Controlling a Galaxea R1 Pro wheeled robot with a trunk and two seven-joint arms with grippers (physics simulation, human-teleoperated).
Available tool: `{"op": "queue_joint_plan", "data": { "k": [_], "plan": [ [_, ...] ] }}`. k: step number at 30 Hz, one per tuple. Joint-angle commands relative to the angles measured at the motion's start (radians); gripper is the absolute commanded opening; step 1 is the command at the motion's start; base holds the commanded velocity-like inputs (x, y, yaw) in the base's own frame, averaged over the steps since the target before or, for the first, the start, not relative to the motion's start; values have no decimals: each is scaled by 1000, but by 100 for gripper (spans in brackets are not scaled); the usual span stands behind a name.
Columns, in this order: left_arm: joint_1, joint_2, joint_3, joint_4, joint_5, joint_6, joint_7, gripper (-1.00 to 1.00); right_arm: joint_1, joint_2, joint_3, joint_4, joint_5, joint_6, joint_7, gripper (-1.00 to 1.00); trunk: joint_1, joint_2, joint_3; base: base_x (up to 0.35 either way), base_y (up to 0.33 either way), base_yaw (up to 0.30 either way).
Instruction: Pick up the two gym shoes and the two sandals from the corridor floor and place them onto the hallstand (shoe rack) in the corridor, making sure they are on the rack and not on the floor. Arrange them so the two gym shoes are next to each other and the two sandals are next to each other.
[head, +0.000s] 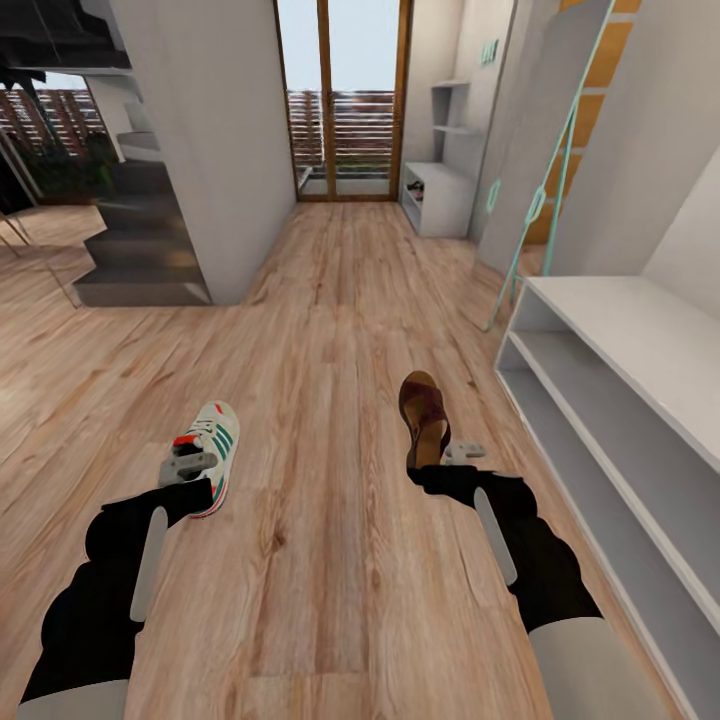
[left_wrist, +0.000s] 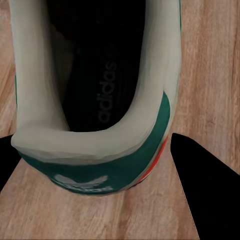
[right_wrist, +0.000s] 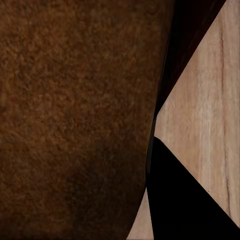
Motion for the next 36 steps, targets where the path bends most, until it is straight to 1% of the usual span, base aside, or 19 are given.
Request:
{"op": "queue_joint_plan", "data": {
  "k": [1, 8, 30, 36],
  "plan": [
    [0, 0, 0, 0, -1, 0, -1, -100, 0, 0, 0, 2, -4, 0, -4, -100, 0, 0, 0, 336, 13, 0],
    [0, -2, 0, 1, -1, -1, 0, -100, 0, 0, 0, 21, -4, -1, -4, -100, 0, 0, 0, 337, 3, 0],
    [0, -3, 0, 1, -1, 0, 0, -100, 0, -1, 0, 23, -2, -1, -2, -100, 0, 0, 0, 338, 0, 0],
    [0, -3, 0, 18, -1, 0, 0, -100, 0, -1, 0, 23, -2, -1, -2, -100, 0, 0, 0, 338, 0, 0]
  ]
}}
